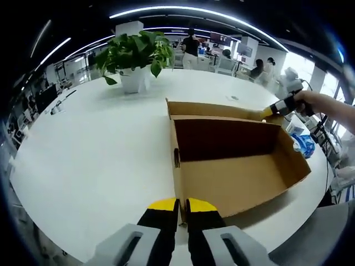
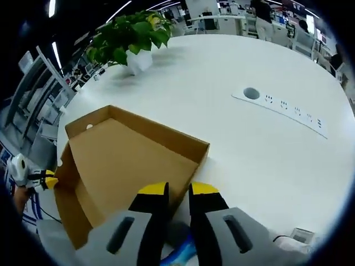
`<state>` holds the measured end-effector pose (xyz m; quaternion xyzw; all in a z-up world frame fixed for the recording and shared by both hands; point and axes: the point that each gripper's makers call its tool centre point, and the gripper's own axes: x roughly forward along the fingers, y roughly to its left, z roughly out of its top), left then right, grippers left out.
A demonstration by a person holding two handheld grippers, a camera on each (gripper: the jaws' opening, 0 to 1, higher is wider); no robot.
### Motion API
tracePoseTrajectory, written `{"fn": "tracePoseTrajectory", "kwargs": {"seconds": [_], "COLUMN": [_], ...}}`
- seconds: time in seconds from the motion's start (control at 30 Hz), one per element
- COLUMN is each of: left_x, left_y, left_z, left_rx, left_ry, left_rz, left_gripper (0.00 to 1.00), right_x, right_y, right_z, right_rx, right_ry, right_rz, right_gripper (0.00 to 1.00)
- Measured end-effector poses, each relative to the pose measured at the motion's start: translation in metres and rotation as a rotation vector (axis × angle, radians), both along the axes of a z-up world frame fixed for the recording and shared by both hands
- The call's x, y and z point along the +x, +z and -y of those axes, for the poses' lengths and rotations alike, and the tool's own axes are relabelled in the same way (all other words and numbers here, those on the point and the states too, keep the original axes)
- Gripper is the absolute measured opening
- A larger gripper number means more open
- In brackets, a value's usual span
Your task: Operate the shoe box by opening the lid, removing the specified soft item, and placing it in the target area until the item is outside and the box remains undamaged.
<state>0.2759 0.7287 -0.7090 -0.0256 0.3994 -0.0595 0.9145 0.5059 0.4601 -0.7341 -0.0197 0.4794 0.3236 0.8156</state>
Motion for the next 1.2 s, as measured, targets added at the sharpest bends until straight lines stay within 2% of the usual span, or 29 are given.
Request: {"fn": "tracePoseTrajectory", "kwargs": {"seconds": [0.2,0.4,1.2], "left_x": [0.0,0.0,-0.002], "left_y": [0.0,0.0,0.0], "left_z": [0.0,0.0,0.001], "left_rx": [-0.003,0.003,0.003], "left_ry": [0.002,-0.002,-0.006], "left_rz": [0.001,0.001,0.007], "left_gripper": [0.05,0.05,0.05], "right_x": [0.0,-0.001,-0.007], "right_y": [0.01,0.014,0.06], "right_z": [0.004,0.006,0.009], "right_rx": [0.01,-0.005,0.02], "right_ry": [-0.032,-0.014,0.023], "right_rz": [0.005,0.024,0.15], "right_gripper": [0.05,0.04,0.02]}}
